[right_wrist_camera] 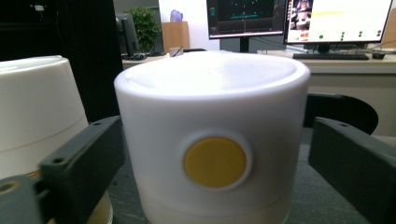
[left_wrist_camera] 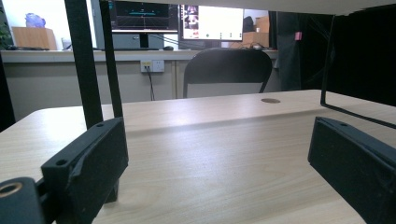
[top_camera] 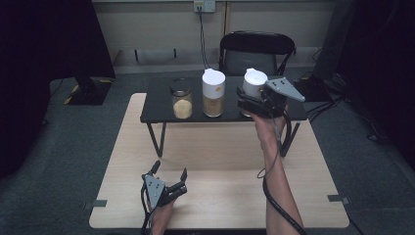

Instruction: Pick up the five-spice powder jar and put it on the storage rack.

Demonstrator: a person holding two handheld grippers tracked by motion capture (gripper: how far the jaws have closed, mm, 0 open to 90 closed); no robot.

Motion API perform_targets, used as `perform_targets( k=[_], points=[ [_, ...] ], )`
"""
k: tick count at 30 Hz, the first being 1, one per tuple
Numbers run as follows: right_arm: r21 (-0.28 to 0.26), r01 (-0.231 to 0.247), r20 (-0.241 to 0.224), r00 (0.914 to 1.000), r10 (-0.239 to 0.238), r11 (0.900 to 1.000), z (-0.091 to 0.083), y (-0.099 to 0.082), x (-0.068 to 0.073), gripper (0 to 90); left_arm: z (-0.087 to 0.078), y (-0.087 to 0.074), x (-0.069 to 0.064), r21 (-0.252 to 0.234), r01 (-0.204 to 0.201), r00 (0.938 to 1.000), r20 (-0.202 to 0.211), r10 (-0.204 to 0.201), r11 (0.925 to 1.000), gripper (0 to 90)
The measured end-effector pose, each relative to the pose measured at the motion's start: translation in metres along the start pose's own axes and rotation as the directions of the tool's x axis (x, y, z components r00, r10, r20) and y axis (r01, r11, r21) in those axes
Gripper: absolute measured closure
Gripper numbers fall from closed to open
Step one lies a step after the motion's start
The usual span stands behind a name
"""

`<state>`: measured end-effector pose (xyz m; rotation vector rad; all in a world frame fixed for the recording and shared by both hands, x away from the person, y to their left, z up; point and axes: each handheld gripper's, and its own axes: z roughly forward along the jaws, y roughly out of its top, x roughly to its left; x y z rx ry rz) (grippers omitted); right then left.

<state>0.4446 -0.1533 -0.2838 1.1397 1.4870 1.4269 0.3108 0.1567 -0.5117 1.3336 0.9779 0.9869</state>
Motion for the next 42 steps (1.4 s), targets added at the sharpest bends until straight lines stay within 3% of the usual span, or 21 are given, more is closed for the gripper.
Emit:
perform_targets(
  k=[13,27,42],
  points=[
    [-0.049,0.072,0.024,0.9972,-0.071,0.9962,-0.012,0.002,0.001,0.0,0.000,0.000,0.000,0.001,-0.002,1.0000,0.002,0.002,1.0000,4.4],
    [-0.067,0.026,-0.008,0.9996,-0.027,0.9974,-0.022,0.005,0.003,0.0,0.000,0.000,0.000,0.000,-0.002,1.0000,0.003,0.002,1.0000,4.4],
    [-0.093,0.037,0.020,0.9992,-0.036,0.9949,-0.036,0.000,0.000,0.0,0.000,0.000,0.000,0.000,-0.002,1.0000,0.003,0.002,1.0000,4.4]
  ],
)
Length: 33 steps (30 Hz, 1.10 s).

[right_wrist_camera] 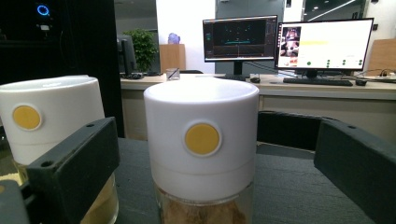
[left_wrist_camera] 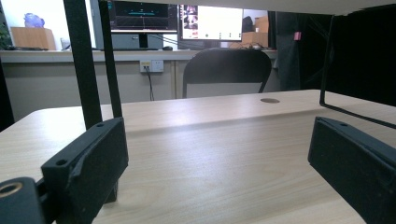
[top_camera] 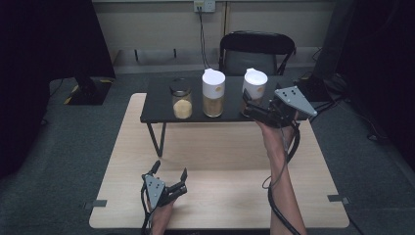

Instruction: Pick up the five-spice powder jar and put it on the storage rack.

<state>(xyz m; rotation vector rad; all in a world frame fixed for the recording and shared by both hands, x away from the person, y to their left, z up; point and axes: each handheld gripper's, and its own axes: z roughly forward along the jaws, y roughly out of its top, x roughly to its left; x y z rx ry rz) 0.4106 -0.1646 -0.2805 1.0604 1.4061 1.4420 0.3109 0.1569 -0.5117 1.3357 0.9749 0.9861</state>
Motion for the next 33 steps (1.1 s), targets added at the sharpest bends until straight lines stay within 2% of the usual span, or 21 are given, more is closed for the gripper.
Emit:
perform_targets(
  k=[2,8,19,23,33],
  points=[
    [-0.003,0.017,0.004,0.9998,-0.017,0.9998,-0.002,-0.001,0.001,0.0,0.000,0.000,0.000,-0.001,0.002,1.0000,0.000,-0.002,1.0000,4.4],
    [-0.018,0.001,0.007,1.0000,0.000,0.9998,-0.006,-0.005,0.000,0.0,0.000,0.000,0.000,-0.001,0.002,1.0000,0.000,-0.002,1.0000,4.2],
    [-0.036,0.023,0.020,0.9996,-0.022,0.9991,-0.016,-0.005,0.003,0.0,0.000,0.000,0.000,-0.001,0.002,1.0000,0.000,-0.002,1.0000,4.0],
    [-0.048,0.015,0.026,0.9996,-0.014,0.9987,-0.020,-0.005,0.004,0.0,0.000,0.000,0.000,-0.001,0.002,1.0000,0.000,-0.002,1.0000,4.0],
    [-0.038,0.014,0.030,0.9995,-0.012,0.9992,-0.025,-0.009,0.005,0.0,0.000,0.000,0.000,-0.001,0.002,1.0000,0.000,-0.002,1.0000,4.0]
  ],
)
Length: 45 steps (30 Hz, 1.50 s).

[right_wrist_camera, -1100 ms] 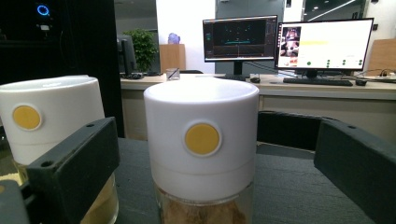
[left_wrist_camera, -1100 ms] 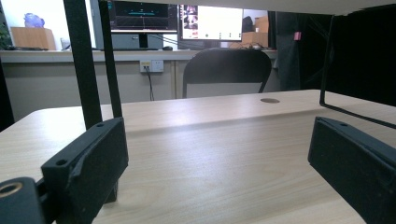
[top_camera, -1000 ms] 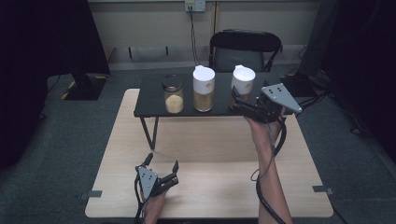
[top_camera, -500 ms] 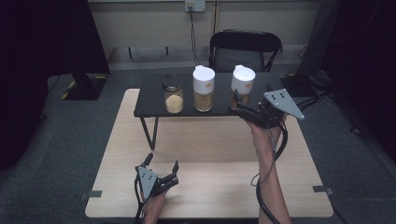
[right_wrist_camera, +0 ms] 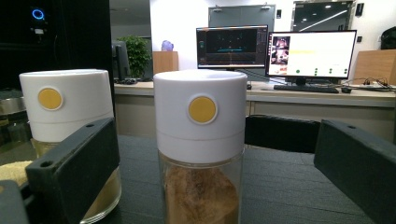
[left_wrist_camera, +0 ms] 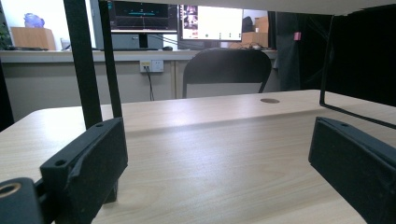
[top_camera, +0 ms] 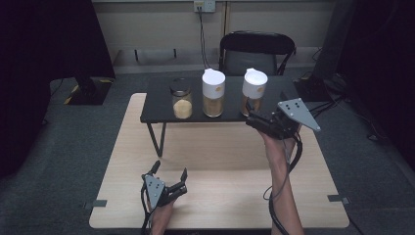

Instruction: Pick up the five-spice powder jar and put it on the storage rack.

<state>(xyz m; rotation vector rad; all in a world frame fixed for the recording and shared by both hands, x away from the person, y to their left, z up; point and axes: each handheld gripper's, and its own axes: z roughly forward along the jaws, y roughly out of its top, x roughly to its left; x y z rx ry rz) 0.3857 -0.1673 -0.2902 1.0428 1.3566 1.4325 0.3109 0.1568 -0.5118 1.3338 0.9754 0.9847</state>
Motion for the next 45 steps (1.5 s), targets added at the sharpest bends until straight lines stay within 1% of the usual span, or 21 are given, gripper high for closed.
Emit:
perform_targets(
  k=[4,6,10,15,23,25,29,32,34,40,45],
  points=[
    [-0.005,-0.002,0.005,1.0000,0.002,1.0000,-0.004,0.000,0.000,0.0,0.000,0.000,0.000,0.000,0.000,1.0000,0.000,0.000,1.0000,4.1],
    [-0.007,-0.005,0.020,0.9998,0.005,1.0000,-0.005,-0.001,0.000,0.0,0.000,0.000,0.000,0.000,0.000,1.0000,0.000,0.000,1.0000,4.1],
    [-0.005,-0.006,0.032,0.9995,0.006,1.0000,-0.009,-0.007,-0.001,0.0,0.000,0.000,0.000,0.000,0.000,1.0000,0.000,0.000,1.0000,4.1],
    [-0.013,-0.016,0.033,0.9993,0.017,0.9998,-0.015,-0.013,-0.003,0.0,0.000,0.000,0.000,0.000,0.000,1.0000,0.000,0.000,1.0000,4.1],
    [-0.007,-0.029,0.034,0.9990,0.029,0.9995,-0.021,-0.025,-0.006,0.0,0.000,0.000,0.000,0.000,0.000,1.0000,0.000,0.000,1.0000,4.1],
    [-0.005,-0.045,0.040,0.9982,0.045,0.9990,-0.022,-0.027,-0.007,0.0,0.000,0.000,0.000,0.000,0.000,1.0000,0.000,0.000,1.0000,4.1],
    [-0.005,-0.055,0.044,0.9975,0.055,0.9985,-0.026,-0.033,-0.008,0.0,0.000,0.000,0.000,0.000,0.000,1.0000,0.000,0.000,1.0000,4.1],
    [-0.012,-0.055,0.046,0.9974,0.055,0.9984,-0.030,-0.035,-0.009,0.0,0.000,0.000,0.000,0.000,0.000,1.0000,0.000,0.000,1.0000,4.0],
    [-0.016,-0.044,0.048,0.9978,0.045,0.9989,-0.032,-0.035,-0.010,0.0,0.000,0.000,0.000,-0.001,0.000,1.0000,0.000,0.000,1.0000,4.0],
    [-0.044,-0.041,0.056,0.9975,0.044,0.9982,-0.041,-0.032,-0.011,0.0,0.000,0.000,0.000,0.000,0.000,1.0000,0.000,0.000,1.0000,3.7],
    [-0.041,-0.031,0.058,0.9978,0.033,0.9987,-0.046,-0.035,-0.011,0.0,0.000,0.000,0.000,-0.001,0.000,1.0000,0.000,0.000,1.0000,3.7]
  ],
)
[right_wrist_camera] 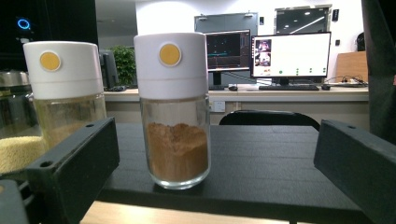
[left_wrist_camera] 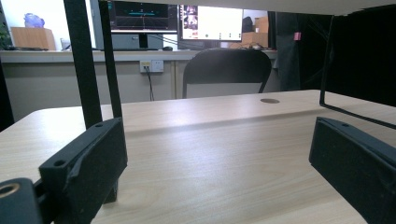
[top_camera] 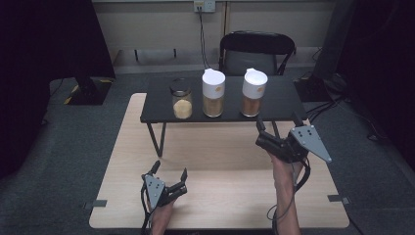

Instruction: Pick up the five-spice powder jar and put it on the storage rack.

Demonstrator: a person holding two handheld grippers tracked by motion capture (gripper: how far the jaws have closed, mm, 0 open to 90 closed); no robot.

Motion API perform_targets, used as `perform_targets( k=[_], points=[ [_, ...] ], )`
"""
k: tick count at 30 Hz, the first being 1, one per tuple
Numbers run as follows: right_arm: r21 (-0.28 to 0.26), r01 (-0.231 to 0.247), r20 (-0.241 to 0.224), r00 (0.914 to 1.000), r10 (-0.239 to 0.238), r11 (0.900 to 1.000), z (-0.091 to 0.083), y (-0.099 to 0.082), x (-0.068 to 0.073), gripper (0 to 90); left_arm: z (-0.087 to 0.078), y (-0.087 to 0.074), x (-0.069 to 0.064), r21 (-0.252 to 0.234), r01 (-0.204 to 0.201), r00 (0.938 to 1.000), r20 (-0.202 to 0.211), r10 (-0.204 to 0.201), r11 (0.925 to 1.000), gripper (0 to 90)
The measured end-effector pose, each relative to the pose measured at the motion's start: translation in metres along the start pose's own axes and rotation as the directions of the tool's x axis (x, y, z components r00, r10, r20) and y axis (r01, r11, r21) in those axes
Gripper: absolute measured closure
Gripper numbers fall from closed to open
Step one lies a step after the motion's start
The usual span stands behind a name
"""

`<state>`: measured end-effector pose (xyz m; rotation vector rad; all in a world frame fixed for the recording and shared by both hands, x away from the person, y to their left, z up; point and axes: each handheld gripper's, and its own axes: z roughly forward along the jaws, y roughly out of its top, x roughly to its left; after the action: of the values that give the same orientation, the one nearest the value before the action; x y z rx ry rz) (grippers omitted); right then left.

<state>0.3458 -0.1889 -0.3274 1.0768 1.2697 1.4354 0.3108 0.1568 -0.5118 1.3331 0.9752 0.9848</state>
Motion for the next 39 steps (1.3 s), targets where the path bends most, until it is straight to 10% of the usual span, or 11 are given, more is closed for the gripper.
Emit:
perform_targets(
  k=[39],
  points=[
    [0.015,-0.012,0.022,0.9997,0.011,0.9998,-0.037,-0.038,0.000,0.0,0.000,0.000,0.000,0.000,0.000,1.0000,0.000,0.000,1.0000,3.8]
  ],
)
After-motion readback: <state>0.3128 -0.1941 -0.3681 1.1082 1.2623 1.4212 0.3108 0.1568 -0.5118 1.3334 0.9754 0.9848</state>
